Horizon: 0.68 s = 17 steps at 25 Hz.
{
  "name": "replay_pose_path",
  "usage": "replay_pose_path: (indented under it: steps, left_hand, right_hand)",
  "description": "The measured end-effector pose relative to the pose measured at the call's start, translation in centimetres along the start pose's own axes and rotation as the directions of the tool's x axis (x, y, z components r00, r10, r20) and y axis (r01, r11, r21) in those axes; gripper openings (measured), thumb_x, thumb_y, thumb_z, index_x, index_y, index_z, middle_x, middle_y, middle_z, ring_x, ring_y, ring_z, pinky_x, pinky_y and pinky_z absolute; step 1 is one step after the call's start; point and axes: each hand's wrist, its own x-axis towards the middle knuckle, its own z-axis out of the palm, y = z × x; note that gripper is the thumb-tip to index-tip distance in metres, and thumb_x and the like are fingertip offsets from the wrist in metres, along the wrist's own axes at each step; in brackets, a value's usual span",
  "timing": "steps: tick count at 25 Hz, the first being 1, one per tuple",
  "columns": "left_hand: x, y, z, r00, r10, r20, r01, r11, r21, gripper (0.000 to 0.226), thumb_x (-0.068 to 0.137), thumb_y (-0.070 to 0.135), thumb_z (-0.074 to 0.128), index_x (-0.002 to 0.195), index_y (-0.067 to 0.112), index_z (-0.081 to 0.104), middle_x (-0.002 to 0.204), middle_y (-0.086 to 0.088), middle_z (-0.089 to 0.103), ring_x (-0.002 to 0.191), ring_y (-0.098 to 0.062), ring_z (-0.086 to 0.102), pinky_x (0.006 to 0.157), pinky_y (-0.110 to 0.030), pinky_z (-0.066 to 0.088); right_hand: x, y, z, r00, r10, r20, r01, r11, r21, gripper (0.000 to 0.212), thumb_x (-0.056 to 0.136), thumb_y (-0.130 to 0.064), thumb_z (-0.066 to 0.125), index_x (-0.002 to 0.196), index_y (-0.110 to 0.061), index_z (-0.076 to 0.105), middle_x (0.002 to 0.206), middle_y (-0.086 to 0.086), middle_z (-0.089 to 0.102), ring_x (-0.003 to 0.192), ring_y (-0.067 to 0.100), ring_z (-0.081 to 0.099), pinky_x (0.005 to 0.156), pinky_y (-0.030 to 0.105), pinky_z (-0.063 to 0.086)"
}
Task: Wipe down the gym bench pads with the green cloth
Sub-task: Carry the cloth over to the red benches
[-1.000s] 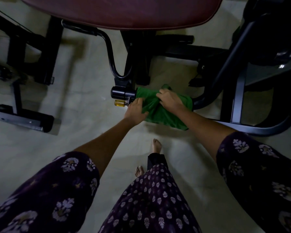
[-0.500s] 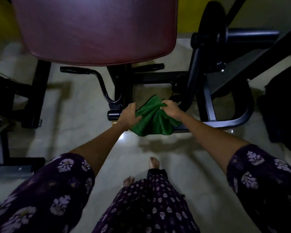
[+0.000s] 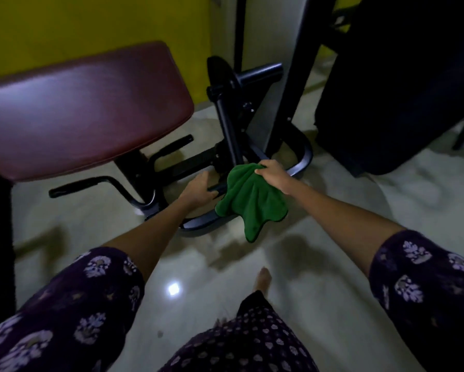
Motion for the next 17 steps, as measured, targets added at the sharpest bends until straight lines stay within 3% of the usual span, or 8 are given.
replay_pose_path:
  steps: [2, 5, 7, 10, 13, 17]
  left_hand:
    - [0.5, 2.9, 0.3, 0.996, 0.089, 0.017, -0.089, 0.996, 0.005, 0.059, 0.088, 0.017, 0.061, 0.137, 0.001, 0.034, 0.14, -0.019, 0.04, 0.127, -0.031, 0.042, 0.1, -0.035, 0.035]
    - [1.4, 7.8, 1.4, 0.975, 0.211, 0.072, -0.213, 0.977, 0.029, 0.053, 0.088, 0.016, 0.062, 0.132, -0.001, 0.039, 0.135, -0.018, 0.043, 0.122, -0.031, 0.045, 0.096, -0.033, 0.036]
    - [2.0, 11.4, 2.5, 0.953, 0.283, 0.11, -0.289, 0.957, 0.039, 0.054, 0.087, 0.014, 0.063, 0.133, 0.0, 0.039, 0.135, -0.019, 0.044, 0.122, -0.03, 0.045, 0.097, -0.033, 0.037]
    - [3.1, 16.6, 4.5, 0.906, 0.389, 0.167, -0.402, 0.914, 0.054, 0.055, 0.085, 0.013, 0.064, 0.131, -0.003, 0.04, 0.133, -0.021, 0.045, 0.12, -0.031, 0.046, 0.095, -0.033, 0.036]
    - [4.3, 22.2, 6.9, 0.847, 0.477, 0.235, -0.507, 0.858, 0.085, 0.06, 0.088, 0.018, 0.063, 0.138, 0.0, 0.035, 0.14, -0.019, 0.039, 0.127, -0.03, 0.041, 0.098, -0.03, 0.033]
    - [5.8, 31.2, 10.7, 0.778, 0.559, 0.287, -0.602, 0.794, 0.084, 0.064, 0.09, 0.021, 0.061, 0.142, 0.002, 0.029, 0.146, -0.016, 0.033, 0.133, -0.027, 0.035, 0.103, -0.029, 0.03]
  right_hand:
    - [-2.1, 1.0, -2.4, 0.995, 0.032, -0.098, -0.026, 0.997, 0.067, 0.016, 0.095, -0.007, 0.051, 0.106, 0.0, 0.059, 0.097, 0.014, 0.057, 0.086, 0.023, 0.058, 0.076, 0.031, 0.044]
    - [-5.4, 2.8, -6.1, 0.965, 0.107, -0.237, -0.076, 0.988, 0.136, 0.025, 0.094, -0.008, 0.052, 0.113, 0.007, 0.057, 0.111, 0.02, 0.061, 0.104, 0.032, 0.059, 0.09, 0.039, 0.046]
    - [-8.0, 4.4, -8.7, 0.94, 0.152, -0.305, -0.115, 0.984, 0.137, 0.027, 0.095, -0.01, 0.052, 0.116, 0.006, 0.056, 0.116, 0.019, 0.06, 0.108, 0.032, 0.057, 0.091, 0.038, 0.045]
    - [-11.2, 7.4, -13.0, 0.894, 0.19, -0.406, -0.152, 0.981, 0.124, 0.027, 0.094, -0.011, 0.053, 0.115, 0.006, 0.058, 0.11, 0.019, 0.061, 0.102, 0.031, 0.058, 0.086, 0.039, 0.045]
    - [-14.1, 10.7, -17.7, 0.85, 0.245, -0.466, -0.19, 0.968, 0.162, 0.027, 0.094, -0.012, 0.054, 0.113, 0.007, 0.059, 0.095, 0.015, 0.056, 0.086, 0.023, 0.055, 0.07, 0.031, 0.041]
    - [-17.7, 16.0, -24.5, 0.784, 0.309, -0.539, -0.248, 0.951, 0.184, 0.017, 0.093, -0.01, 0.053, 0.087, 0.003, 0.062, 0.09, 0.014, 0.055, 0.084, 0.023, 0.052, 0.069, 0.028, 0.038]
